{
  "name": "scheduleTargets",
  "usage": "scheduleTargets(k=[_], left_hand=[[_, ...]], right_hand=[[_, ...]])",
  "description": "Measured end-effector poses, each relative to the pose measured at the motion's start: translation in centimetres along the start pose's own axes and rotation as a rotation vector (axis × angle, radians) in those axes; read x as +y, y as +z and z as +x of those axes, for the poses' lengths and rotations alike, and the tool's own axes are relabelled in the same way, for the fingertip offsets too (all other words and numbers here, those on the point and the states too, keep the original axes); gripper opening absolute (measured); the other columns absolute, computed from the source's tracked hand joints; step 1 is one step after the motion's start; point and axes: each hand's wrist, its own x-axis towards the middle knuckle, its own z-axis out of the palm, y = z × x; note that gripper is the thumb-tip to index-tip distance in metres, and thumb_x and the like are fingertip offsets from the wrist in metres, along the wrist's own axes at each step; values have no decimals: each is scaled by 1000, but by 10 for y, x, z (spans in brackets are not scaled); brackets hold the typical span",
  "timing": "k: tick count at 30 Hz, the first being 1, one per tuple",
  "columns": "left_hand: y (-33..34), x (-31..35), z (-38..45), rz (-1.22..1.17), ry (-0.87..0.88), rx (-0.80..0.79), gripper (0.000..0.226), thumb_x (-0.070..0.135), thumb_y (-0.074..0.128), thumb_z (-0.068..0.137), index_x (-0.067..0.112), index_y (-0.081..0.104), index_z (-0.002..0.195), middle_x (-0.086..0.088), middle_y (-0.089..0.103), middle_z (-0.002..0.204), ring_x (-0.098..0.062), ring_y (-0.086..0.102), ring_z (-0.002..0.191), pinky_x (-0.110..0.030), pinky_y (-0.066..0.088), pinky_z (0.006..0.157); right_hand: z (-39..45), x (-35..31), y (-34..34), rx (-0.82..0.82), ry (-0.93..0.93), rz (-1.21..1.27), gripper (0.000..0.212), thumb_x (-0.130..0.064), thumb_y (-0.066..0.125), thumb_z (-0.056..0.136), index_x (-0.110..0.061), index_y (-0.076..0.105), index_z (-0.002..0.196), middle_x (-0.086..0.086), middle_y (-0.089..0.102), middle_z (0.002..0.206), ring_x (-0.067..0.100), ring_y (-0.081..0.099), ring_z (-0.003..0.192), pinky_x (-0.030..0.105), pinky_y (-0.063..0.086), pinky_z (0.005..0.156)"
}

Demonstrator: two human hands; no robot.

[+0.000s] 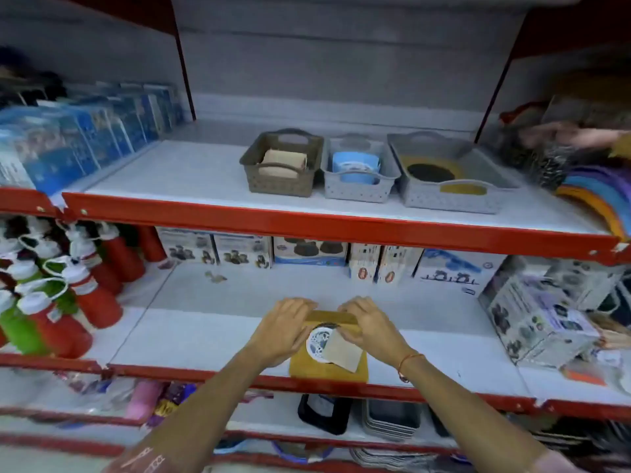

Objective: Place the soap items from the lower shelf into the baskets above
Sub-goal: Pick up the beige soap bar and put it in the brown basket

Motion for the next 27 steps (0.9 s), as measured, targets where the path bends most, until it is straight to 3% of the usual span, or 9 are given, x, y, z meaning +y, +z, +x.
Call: scheduleTargets(k=[3, 6, 10, 21, 24, 27], left_hand=[[24, -8, 4, 6, -125, -302, 64, 47, 32, 98, 9, 21, 149, -8, 23, 158, -17, 18, 145, -33, 8, 120], [43, -8, 7, 35, -182, -499, 80, 54, 36, 94, 7, 5, 151, -8, -1, 161, -15, -2, 149, -38, -4, 121], [59, -12, 12, 68, -212, -614, 91, 59, 39, 90, 8, -6, 150, -10, -11, 160, -17, -10, 148, -39, -8, 121], [73, -23, 11, 28, -242, -612, 87, 59, 34, 91, 10, -5, 151, -7, -10, 161, -15, -11, 148, -37, -9, 120], [63, -24, 9, -13, -260, -548, 82, 62, 22, 92, 10, 1, 151, -6, -1, 162, -13, -4, 148, -33, -7, 119], [46, -24, 4, -78, -300, -439, 94, 71, 1, 78, 14, 18, 150, -3, 19, 160, -12, 11, 147, -31, 1, 121]], right_hand=[[4, 21, 16, -317, 145, 58, 77, -48, 70, 80, -13, 43, 143, 7, 42, 146, 26, 33, 137, 33, 31, 113], [4, 35, 32, -410, 185, 50, 91, -54, 75, 70, -14, 40, 144, 9, 38, 150, 28, 29, 139, 35, 31, 115], [10, 45, 49, -452, 190, 39, 103, -58, 77, 64, -12, 34, 147, 7, 38, 148, 27, 29, 140, 35, 31, 116], [18, 46, 58, -371, 205, 151, 93, -49, 73, 63, -18, 38, 144, 2, 45, 136, 21, 39, 131, 28, 40, 108], [20, 39, 50, -353, 208, 205, 100, -49, 75, 64, -18, 33, 148, 2, 41, 143, 20, 37, 136, 28, 38, 110], [22, 27, 34, -317, 183, 254, 99, -48, 76, 64, -22, 32, 148, -1, 43, 143, 19, 36, 135, 29, 37, 110]])
